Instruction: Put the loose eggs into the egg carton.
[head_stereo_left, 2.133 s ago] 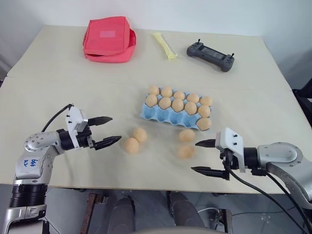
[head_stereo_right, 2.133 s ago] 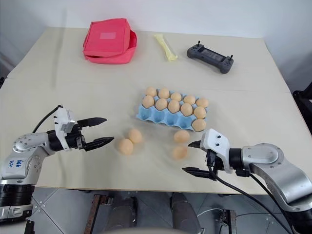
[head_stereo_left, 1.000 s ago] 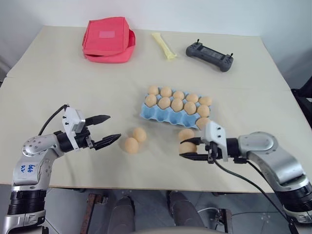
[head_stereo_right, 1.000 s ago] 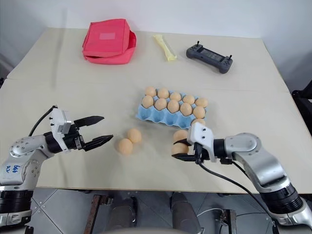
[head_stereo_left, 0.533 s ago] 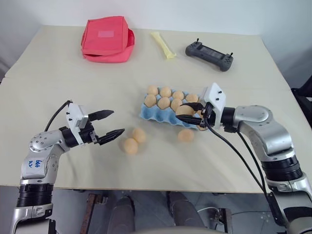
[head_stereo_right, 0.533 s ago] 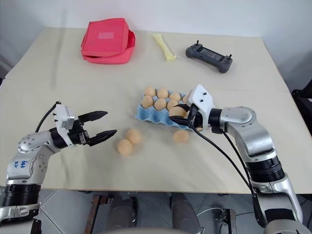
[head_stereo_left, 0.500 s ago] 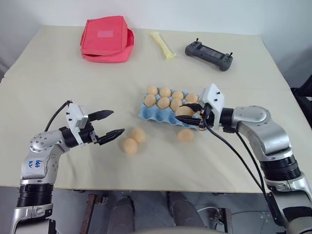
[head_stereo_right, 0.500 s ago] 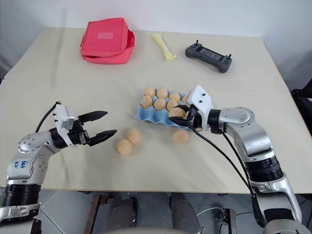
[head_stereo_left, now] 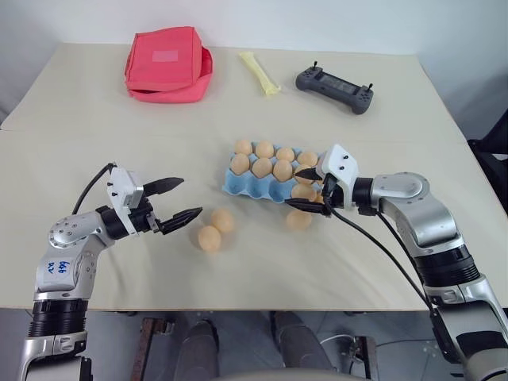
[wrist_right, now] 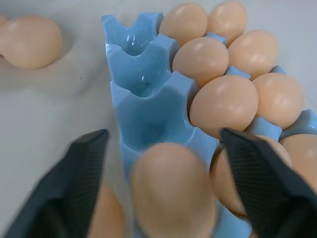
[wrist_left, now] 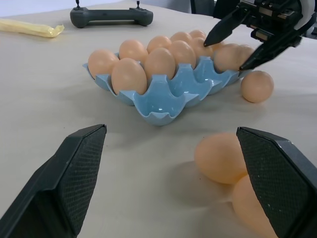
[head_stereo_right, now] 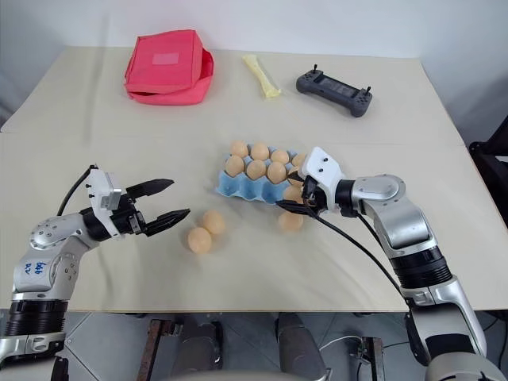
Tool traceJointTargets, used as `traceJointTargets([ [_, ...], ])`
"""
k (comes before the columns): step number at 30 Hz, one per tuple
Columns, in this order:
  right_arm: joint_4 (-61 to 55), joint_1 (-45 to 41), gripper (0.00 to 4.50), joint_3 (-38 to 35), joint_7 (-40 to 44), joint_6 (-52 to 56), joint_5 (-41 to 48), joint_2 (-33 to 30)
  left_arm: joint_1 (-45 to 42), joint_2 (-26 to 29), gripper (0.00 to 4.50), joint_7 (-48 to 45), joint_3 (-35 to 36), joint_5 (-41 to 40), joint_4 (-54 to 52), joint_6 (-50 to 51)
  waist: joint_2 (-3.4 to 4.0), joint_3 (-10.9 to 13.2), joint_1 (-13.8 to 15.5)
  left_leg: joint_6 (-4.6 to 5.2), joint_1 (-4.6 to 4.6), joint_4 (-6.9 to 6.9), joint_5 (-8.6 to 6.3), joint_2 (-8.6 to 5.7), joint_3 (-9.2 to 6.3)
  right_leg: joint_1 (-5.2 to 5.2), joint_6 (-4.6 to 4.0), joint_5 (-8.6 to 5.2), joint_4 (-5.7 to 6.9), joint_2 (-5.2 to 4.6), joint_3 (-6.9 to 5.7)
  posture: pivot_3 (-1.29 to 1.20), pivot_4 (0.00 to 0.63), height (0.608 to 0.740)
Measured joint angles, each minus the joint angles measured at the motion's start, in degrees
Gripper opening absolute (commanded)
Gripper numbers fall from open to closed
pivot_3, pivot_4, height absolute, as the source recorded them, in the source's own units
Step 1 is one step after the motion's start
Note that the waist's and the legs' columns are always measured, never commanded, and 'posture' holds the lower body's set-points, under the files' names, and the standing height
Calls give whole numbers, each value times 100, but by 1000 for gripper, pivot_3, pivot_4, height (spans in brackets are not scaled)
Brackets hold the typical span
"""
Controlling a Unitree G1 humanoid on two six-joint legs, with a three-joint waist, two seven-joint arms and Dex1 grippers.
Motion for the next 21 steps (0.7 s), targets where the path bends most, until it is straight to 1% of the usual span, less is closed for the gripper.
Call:
traceJointTargets([
  [6,-521,-85,4472,-252,62,249,143,-232,-168,-35,4500,-12,-61,3,29,0,1,1,8,0,0,0,0,0,-2,0,0,0,0,0,-1,0,150,740],
  [9,-1151,261,4472,-590,204,491,493,-527,-232,-40,4500,-25,-86,7,70,-11,1,1,35,-1,-1,-3,-2,0,-4,1,0,-5,-3,0,-3,0,150,740],
  [13,-1832,1172,4472,-1142,332,716,913,-937,-248,-46,4500,-65,-98,22,206,-44,1,1,59,0,-2,-3,-5,0,-4,2,0,-9,-6,0,-3,0,150,740],
  [16,-2102,1811,4472,-1519,367,863,1075,-1223,-252,-43,4500,-111,-92,33,240,-56,1,1,77,-1,0,3,-6,-1,-3,6,1,-9,-4,0,-3,0,150,740],
  [19,-2471,2419,4472,-2090,388,965,1316,-1413,-304,-55,4500,-146,-119,42,253,-70,1,1,56,0,7,4,-5,0,-3,11,1,-9,-2,1,-2,0,150,740],
  [21,-2748,3137,4472,-2584,479,988,1468,-1553,-361,-59,4500,-179,-141,44,273,-88,1,1,81,0,8,3,-5,0,-5,13,0,-10,-4,2,-2,0,150,740],
])
